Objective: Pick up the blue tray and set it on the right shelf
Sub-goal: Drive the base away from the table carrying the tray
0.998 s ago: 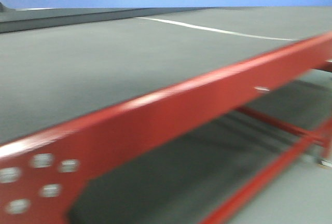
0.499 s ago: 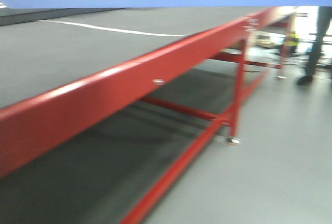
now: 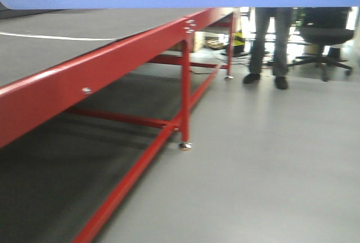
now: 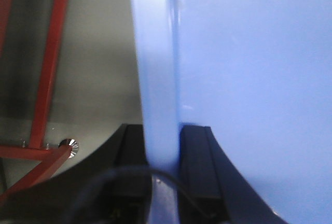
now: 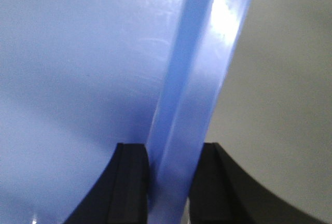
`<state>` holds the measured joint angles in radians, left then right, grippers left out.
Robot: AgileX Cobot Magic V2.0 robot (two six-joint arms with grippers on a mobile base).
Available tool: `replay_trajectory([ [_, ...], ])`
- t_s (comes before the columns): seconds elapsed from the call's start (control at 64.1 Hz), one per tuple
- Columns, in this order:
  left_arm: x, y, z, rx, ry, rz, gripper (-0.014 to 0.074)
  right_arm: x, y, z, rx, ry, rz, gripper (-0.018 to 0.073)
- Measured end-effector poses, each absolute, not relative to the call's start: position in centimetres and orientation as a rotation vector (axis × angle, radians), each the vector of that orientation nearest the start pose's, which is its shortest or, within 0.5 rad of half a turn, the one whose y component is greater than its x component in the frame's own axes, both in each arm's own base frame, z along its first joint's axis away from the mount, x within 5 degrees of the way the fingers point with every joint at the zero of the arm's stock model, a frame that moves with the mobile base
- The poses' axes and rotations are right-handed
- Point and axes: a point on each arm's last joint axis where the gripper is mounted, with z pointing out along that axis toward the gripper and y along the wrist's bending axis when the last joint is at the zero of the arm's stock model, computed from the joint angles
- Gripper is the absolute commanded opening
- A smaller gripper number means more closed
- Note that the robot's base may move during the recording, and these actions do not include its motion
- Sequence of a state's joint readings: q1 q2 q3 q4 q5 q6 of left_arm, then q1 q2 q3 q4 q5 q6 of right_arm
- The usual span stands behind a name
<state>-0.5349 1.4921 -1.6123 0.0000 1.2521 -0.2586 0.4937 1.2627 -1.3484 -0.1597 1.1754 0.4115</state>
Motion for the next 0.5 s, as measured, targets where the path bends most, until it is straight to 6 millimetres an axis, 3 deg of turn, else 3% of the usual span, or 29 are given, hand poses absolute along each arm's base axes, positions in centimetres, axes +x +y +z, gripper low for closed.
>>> replay_trajectory([
  [0.499, 26.03, -15.42, 40.22, 0.364, 2.617, -0.275, -0.0048, 22.04, 10.35, 39.29, -0.129, 2.555, 0.136, 0.0056],
])
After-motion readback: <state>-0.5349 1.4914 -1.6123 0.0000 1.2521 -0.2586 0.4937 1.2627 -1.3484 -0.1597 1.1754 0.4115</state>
